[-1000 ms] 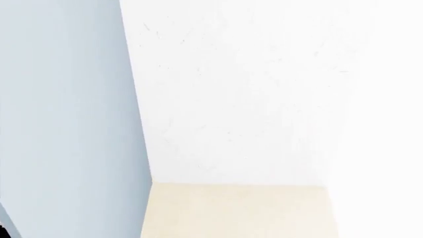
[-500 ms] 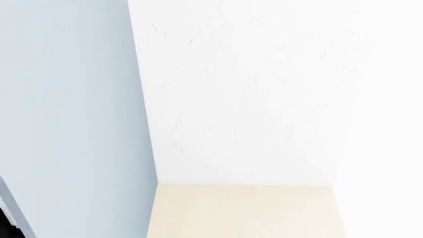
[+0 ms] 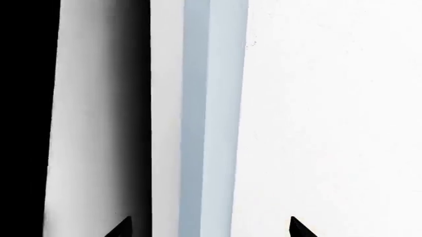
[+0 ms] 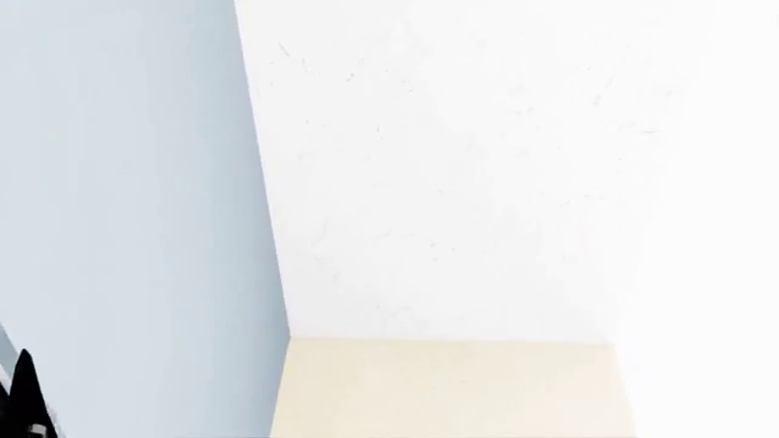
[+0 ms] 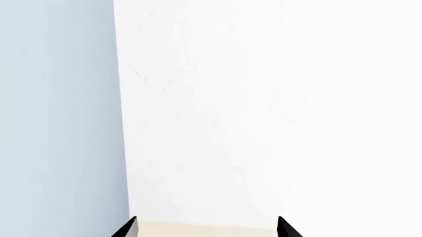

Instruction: Close the fridge door

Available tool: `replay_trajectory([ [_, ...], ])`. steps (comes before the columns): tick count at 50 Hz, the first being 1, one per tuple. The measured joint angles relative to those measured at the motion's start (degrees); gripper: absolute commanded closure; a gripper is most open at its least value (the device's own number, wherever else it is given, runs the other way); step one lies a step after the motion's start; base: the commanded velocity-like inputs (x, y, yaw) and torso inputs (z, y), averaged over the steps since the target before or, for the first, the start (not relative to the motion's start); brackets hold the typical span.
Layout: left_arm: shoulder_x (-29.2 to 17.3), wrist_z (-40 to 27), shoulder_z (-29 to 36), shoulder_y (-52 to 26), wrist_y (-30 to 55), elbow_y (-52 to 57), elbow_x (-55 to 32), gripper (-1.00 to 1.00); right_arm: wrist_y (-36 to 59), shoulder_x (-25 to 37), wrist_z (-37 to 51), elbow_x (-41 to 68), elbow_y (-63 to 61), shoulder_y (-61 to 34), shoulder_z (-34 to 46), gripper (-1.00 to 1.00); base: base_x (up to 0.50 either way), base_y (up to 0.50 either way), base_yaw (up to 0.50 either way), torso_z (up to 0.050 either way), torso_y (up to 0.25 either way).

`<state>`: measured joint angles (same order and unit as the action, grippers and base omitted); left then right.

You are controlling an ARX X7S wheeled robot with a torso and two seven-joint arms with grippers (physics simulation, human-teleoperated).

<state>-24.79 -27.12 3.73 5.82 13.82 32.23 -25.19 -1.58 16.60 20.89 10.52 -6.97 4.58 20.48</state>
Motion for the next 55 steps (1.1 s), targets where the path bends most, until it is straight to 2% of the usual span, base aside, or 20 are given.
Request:
replay_trajectory([
  [6,-1.7,-2.2,-3.3,-0.5,2.9,4.1,-2.6,-1.00,-0.2,0.1,0.0,0.2,0.2,-0.1,0.0,-1.00,0.00,0.00,0.00,0.000,0.004],
  [22,-5.5,-4.9,-11.1,-2.8,6.6,8.9,-2.3,-1.00,-0.5,0.3,0.3,0.6,0.5,-0.2,0.2,-1.00,0.00,0.00,0.00,0.000,0.000],
  [44,-9.6,-2.7,-12.2,-8.0,8.7,3.0,-1.6,-1.00,-1.0,0.6,0.6,1.1,1.0,-0.5,0.3,-1.00,0.00,0.00,0.00,0.001,0.000],
  [55,-12.4,-2.8,-13.9,-12.6,11.3,-0.3,-4.5,-1.00,-1.3,0.6,0.8,1.2,1.3,-0.6,0.5,-1.00,0.00,0.00,0.00,0.002,0.001],
])
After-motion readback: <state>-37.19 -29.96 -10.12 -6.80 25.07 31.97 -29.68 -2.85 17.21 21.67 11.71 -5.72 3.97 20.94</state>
